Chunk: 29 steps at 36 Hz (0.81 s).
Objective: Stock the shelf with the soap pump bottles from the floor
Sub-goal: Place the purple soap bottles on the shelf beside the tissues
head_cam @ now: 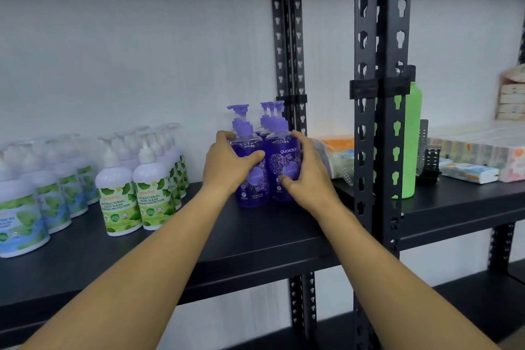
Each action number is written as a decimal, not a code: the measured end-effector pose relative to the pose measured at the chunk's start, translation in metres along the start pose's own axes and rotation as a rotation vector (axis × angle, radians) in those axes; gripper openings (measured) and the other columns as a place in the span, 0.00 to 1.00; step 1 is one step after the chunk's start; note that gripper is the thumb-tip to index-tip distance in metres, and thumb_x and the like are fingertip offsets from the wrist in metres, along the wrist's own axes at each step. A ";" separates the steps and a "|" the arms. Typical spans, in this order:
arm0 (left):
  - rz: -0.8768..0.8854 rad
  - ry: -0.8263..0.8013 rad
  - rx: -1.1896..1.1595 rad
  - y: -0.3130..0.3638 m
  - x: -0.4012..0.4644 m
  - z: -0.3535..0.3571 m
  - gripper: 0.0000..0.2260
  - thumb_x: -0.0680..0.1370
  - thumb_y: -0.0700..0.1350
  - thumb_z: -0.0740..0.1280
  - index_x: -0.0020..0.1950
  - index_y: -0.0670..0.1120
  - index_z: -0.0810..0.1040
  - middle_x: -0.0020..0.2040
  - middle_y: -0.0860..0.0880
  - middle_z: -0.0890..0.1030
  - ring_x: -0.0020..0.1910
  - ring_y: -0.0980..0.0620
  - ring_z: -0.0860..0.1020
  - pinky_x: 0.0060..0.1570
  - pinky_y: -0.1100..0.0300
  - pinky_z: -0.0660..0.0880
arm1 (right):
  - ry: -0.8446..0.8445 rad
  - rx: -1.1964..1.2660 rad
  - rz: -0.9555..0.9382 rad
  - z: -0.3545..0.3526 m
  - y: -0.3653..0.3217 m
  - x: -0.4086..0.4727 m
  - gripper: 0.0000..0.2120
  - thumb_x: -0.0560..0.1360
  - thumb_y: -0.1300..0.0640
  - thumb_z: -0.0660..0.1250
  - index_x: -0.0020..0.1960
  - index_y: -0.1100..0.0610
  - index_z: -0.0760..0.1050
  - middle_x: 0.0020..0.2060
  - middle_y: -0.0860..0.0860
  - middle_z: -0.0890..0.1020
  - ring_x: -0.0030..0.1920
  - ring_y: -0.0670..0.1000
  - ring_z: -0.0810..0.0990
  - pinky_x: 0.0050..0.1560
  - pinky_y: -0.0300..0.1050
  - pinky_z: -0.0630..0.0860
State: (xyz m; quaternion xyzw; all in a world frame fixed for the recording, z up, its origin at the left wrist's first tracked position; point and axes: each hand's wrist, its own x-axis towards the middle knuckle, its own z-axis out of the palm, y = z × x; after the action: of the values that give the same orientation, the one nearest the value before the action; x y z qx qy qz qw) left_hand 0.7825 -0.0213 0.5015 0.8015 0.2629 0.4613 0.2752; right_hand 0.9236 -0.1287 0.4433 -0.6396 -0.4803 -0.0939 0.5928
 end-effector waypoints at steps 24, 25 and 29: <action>0.010 -0.017 -0.083 -0.011 0.004 -0.003 0.29 0.70 0.53 0.78 0.66 0.49 0.71 0.59 0.49 0.80 0.52 0.50 0.81 0.53 0.53 0.79 | 0.018 -0.085 -0.012 -0.001 -0.003 -0.001 0.42 0.73 0.62 0.75 0.76 0.39 0.56 0.65 0.48 0.70 0.51 0.38 0.72 0.39 0.24 0.69; 0.012 -0.018 -0.083 -0.011 0.004 -0.003 0.29 0.70 0.53 0.78 0.66 0.49 0.71 0.59 0.49 0.79 0.52 0.50 0.80 0.52 0.54 0.79 | 0.017 -0.083 -0.013 -0.001 -0.003 -0.001 0.42 0.73 0.62 0.75 0.76 0.39 0.56 0.65 0.47 0.70 0.52 0.38 0.72 0.39 0.23 0.69; 0.023 -0.029 -0.084 -0.010 0.001 -0.004 0.28 0.72 0.52 0.78 0.67 0.49 0.70 0.58 0.50 0.78 0.51 0.52 0.80 0.47 0.61 0.76 | 0.018 -0.081 -0.012 -0.002 -0.003 -0.001 0.43 0.73 0.62 0.76 0.76 0.38 0.56 0.64 0.46 0.69 0.53 0.37 0.71 0.41 0.23 0.68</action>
State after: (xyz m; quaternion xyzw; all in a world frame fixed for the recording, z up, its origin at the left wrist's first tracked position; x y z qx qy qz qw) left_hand 0.7780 -0.0128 0.4969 0.7989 0.2301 0.4634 0.3068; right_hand 0.9216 -0.1313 0.4450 -0.6591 -0.4747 -0.1226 0.5703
